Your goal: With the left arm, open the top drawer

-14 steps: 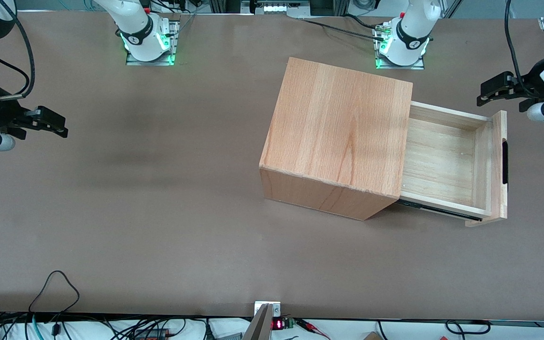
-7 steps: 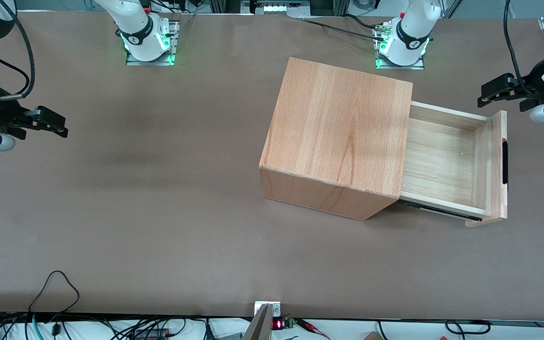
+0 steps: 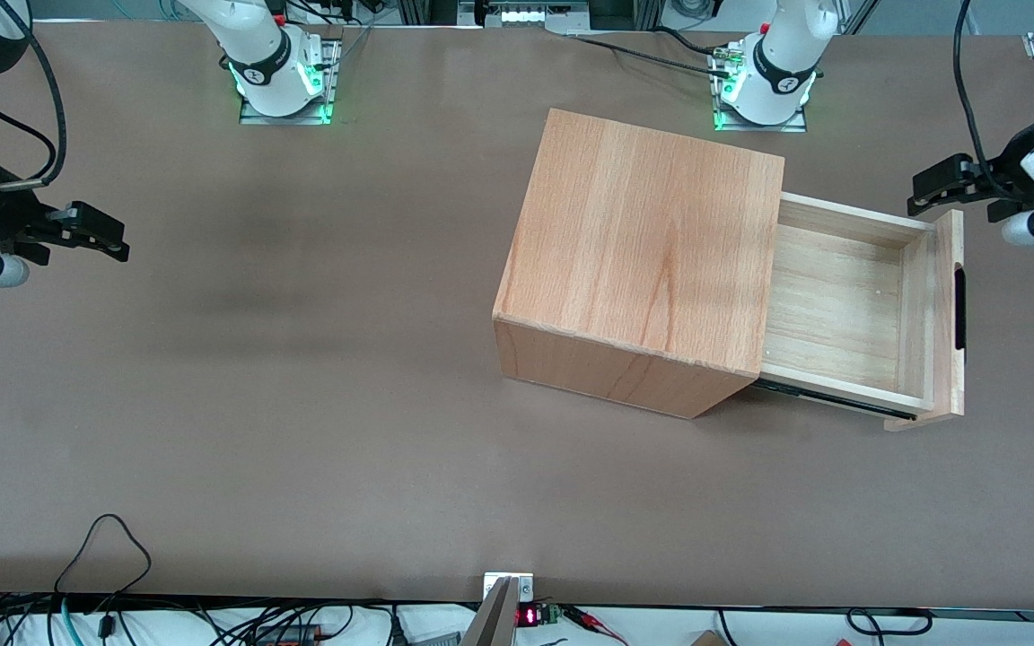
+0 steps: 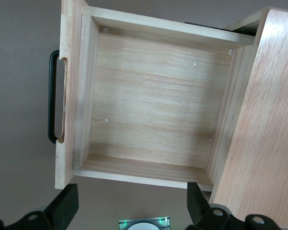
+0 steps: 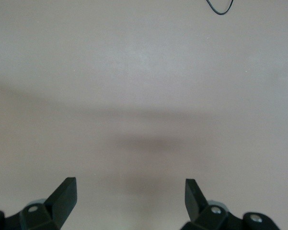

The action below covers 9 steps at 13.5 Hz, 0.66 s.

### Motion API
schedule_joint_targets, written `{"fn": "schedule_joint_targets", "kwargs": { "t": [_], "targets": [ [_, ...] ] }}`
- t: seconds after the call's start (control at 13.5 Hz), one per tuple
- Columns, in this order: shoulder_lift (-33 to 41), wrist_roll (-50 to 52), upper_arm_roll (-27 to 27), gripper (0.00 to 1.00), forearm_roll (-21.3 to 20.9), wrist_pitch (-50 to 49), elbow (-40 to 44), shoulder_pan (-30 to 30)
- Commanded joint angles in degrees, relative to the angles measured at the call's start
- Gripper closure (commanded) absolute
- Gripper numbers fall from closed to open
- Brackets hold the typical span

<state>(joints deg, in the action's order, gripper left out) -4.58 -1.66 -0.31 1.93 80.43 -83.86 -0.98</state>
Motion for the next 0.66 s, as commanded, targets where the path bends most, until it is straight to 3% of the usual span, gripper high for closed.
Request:
{"fn": "schedule_joint_targets", "kwargs": {
  "t": [0.0, 0.59],
  "targets": [
    [2.29, 0.16, -0.39, 0.00, -2.01, 2.53, -3.85, -0.08],
    [7.21, 0.16, -0.48, 0.00, -2.10, 6.15, -10.45, -0.08]
  ]
}}
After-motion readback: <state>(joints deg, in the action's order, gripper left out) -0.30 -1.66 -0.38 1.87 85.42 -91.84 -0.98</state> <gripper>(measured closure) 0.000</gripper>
